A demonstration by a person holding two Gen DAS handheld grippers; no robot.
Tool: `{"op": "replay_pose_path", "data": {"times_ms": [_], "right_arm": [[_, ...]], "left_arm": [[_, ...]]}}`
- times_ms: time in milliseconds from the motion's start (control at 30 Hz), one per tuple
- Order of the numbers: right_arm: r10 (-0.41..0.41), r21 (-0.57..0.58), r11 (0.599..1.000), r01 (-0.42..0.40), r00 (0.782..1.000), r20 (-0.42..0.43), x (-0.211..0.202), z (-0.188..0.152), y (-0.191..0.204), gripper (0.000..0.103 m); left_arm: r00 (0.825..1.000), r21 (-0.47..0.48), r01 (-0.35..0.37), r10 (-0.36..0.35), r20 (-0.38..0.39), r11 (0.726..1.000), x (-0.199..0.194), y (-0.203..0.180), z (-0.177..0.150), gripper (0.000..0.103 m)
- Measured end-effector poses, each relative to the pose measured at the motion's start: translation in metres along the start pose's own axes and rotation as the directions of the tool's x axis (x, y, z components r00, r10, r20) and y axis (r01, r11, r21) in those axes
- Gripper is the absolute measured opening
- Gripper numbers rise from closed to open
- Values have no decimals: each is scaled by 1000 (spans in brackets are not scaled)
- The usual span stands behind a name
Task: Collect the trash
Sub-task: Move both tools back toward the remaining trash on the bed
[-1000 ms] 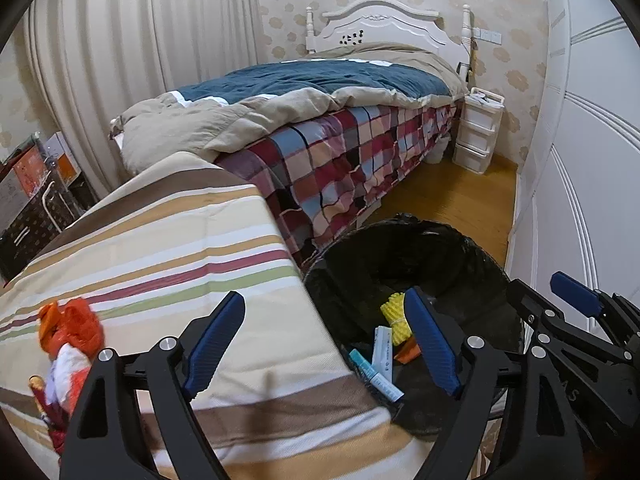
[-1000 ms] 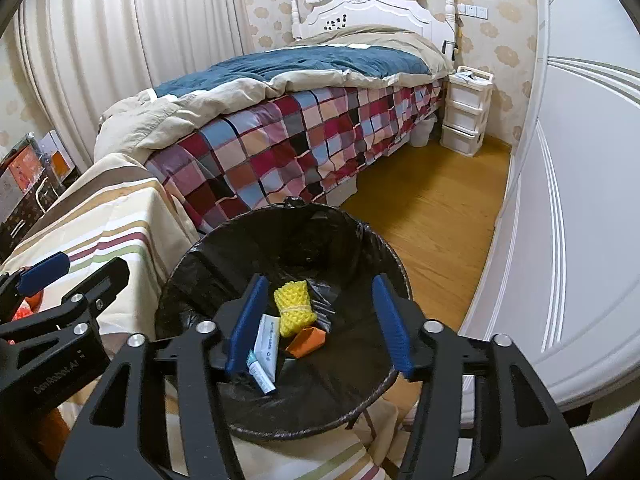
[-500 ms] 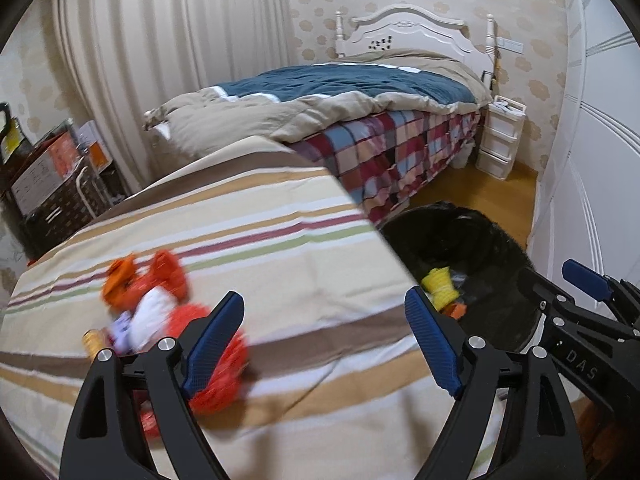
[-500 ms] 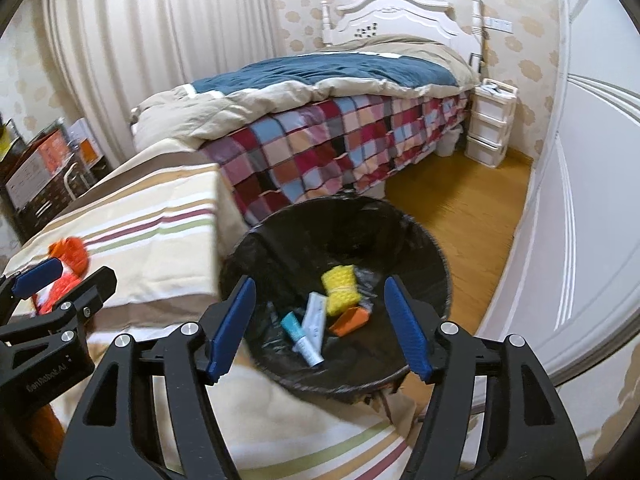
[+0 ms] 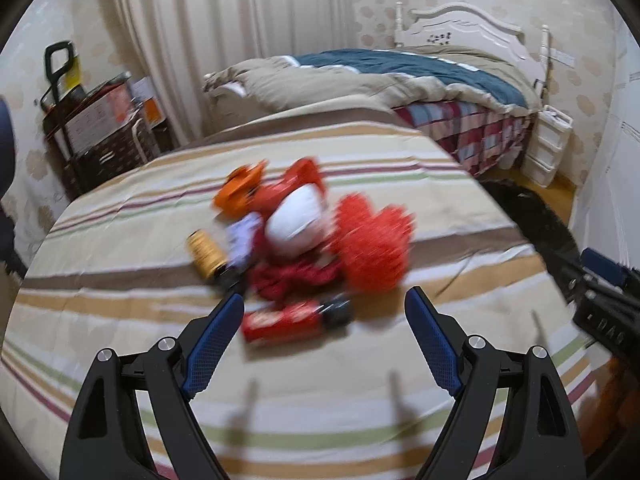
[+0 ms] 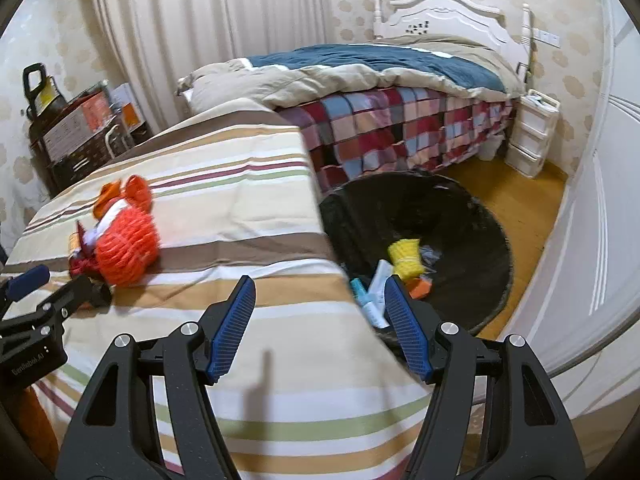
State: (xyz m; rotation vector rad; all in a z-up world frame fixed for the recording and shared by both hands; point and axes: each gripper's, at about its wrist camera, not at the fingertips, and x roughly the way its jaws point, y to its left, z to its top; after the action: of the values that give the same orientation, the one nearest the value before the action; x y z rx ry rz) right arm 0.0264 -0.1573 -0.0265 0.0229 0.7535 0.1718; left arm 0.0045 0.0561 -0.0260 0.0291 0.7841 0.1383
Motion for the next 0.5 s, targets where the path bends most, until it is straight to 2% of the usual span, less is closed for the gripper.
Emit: {"op": "replay_pose_path", "data": {"times_ms": [267,500], "right_arm": [[24,-38,999,-25,1000,-13,0,-6,20,65],[25,-46,999,-26,1000,-17,0,-9,25,65]], "left_arm": [[998,-51,-48,46,-48,998,9,36,-17,82],[997,-92,-70,67,-35,993,8,57,-14,82]]}}
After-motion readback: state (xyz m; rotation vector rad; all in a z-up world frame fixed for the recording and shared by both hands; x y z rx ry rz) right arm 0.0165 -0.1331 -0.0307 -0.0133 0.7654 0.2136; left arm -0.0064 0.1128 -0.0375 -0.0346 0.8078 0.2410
